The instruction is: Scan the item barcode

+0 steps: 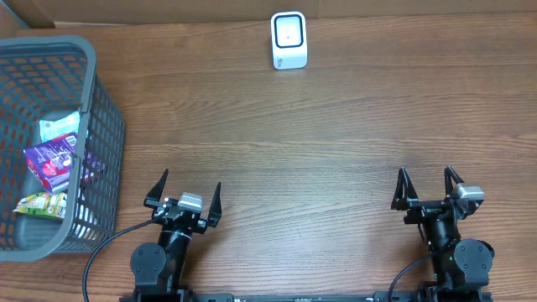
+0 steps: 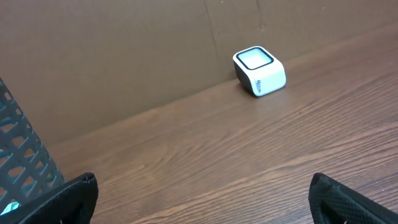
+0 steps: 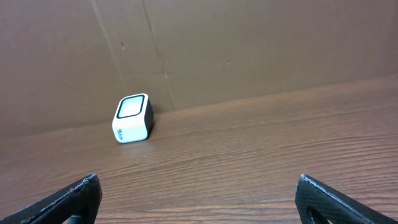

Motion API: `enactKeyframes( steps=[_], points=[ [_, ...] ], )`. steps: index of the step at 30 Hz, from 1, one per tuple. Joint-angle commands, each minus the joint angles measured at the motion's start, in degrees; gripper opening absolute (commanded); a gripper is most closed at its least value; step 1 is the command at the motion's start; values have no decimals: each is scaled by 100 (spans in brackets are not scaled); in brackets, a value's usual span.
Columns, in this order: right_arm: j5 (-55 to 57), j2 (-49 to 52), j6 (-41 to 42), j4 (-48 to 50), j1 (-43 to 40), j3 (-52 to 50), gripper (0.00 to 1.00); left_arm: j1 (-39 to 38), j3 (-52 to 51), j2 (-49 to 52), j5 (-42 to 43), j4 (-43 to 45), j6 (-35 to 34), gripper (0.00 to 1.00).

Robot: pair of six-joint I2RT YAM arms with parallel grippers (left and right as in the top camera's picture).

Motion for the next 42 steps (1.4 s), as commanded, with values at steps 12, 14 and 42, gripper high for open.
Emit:
enactKeyframes(
  steps=[12, 14, 42],
  points=[
    [50, -42, 17, 15, -15, -59, 100, -39, -20, -66, -44, -9, 63, 100],
    [50, -42, 20, 15, -15, -59, 100, -39, -20, -63, -44, -9, 66, 100],
    [-127, -42, 192, 28, -15, -44, 100, -39, 341, -52, -273, 44, -435, 100]
  ],
)
